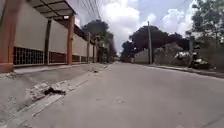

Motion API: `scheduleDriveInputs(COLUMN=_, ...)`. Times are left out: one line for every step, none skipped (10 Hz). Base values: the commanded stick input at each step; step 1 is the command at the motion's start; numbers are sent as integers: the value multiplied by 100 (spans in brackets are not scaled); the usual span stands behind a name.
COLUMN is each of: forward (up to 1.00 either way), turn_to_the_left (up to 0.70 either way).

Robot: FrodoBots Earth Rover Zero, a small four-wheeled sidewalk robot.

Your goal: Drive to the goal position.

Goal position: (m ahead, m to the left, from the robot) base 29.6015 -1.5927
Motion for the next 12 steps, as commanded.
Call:
scheduleDriveInputs(forward=100, turn_to_the_left=0)
scheduleDriveInputs(forward=100, turn_to_the_left=-1)
scheduleDriveInputs(forward=100, turn_to_the_left=-2)
scheduleDriveInputs(forward=100, turn_to_the_left=-2)
scheduleDriveInputs(forward=100, turn_to_the_left=-2)
scheduleDriveInputs(forward=100, turn_to_the_left=-2)
scheduleDriveInputs(forward=100, turn_to_the_left=-2)
scheduleDriveInputs(forward=100, turn_to_the_left=-2)
scheduleDriveInputs(forward=100, turn_to_the_left=-2)
scheduleDriveInputs(forward=100, turn_to_the_left=-2)
scheduleDriveInputs(forward=100, turn_to_the_left=-2)
scheduleDriveInputs(forward=100, turn_to_the_left=-2)
